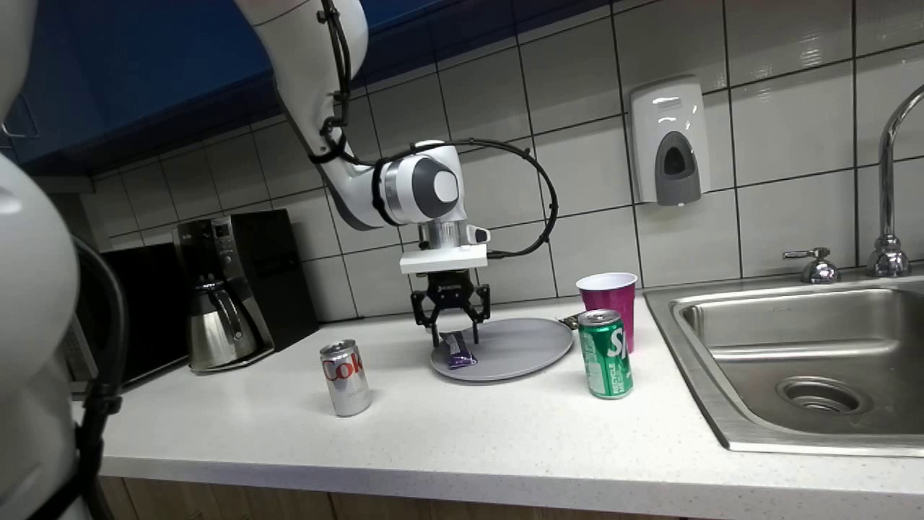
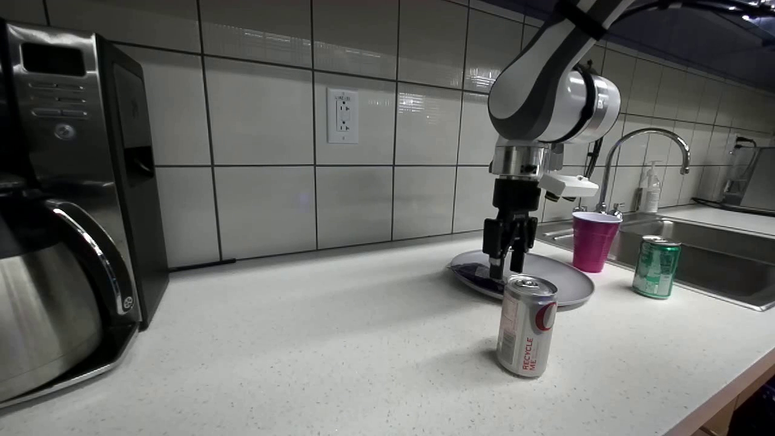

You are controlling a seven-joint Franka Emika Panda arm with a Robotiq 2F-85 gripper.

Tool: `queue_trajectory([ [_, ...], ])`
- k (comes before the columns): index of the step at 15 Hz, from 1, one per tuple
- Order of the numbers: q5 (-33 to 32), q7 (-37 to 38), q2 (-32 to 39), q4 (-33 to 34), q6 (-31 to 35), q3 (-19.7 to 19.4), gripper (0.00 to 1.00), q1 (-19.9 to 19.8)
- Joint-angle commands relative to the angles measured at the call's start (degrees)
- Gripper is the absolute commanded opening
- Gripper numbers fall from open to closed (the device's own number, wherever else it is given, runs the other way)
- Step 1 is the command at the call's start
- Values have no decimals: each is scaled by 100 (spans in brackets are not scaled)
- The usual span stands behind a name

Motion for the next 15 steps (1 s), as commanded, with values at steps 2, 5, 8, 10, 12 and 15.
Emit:
queue_trajectory([
  [2, -19, -69, 92, 180, -246, 81, 100, -66],
  [5, -14, -70, 161, 230, -267, 92, 100, -69],
  [8, -18, -67, 213, 275, -295, 92, 100, -76],
  [10, -18, -66, 235, 307, -306, 87, 72, -84],
  [12, -21, -69, 255, 342, -321, 85, 56, -89],
  [15, -20, -83, 251, 367, -335, 85, 34, -97],
])
